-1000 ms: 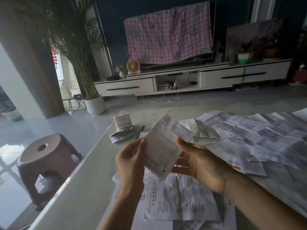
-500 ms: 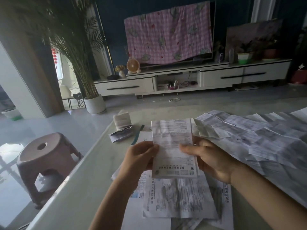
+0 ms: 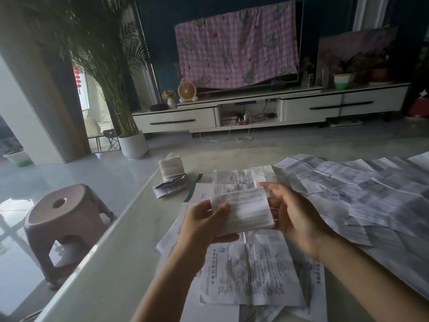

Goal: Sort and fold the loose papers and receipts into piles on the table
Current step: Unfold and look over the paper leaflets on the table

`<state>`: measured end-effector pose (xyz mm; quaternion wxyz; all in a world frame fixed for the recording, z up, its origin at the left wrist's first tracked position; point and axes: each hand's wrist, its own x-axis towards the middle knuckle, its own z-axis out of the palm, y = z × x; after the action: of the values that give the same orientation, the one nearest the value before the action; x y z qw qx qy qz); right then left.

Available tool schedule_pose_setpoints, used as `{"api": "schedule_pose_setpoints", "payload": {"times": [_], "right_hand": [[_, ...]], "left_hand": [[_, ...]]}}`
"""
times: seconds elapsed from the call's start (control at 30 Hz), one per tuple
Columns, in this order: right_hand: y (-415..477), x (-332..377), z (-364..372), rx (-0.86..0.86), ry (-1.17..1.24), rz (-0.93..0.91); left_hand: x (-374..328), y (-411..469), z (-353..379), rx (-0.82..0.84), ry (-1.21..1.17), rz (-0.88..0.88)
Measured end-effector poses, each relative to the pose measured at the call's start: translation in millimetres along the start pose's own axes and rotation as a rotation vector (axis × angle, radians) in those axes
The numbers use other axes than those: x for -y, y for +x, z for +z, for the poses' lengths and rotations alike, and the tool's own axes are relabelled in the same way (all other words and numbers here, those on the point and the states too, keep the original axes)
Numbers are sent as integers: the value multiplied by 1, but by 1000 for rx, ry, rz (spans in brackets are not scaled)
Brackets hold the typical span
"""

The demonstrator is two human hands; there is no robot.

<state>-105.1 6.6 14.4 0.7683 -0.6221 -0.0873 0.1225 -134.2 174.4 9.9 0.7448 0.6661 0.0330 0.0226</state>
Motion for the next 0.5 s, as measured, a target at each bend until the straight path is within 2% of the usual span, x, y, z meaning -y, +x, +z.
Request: {"api": "schedule_pose_setpoints", "payload": {"times": [0.1, 0.17, 0.23, 0.33, 0.4, 0.43, 0.5], "right_hand": [[-1, -3, 0, 84, -217, 27], [-1, -6, 3, 20, -335, -57], [0, -9, 6, -35, -318, -97], [-4, -13, 12, 53, -267, -52], [-5, -11, 16, 113, -304, 17], [-4, -8, 18, 90, -335, 43], [3, -6, 25, -66, -394, 11]], "left_hand": [[3, 0, 5, -96, 78, 145], [5, 0, 8, -128, 120, 202], [8, -1, 10, -165, 101, 195], [13, 3, 14, -359, 120, 113], [18, 3, 15, -485, 286, 228], [19, 3, 16, -515, 371, 320], [21, 1, 18, -538, 456, 470]]}}
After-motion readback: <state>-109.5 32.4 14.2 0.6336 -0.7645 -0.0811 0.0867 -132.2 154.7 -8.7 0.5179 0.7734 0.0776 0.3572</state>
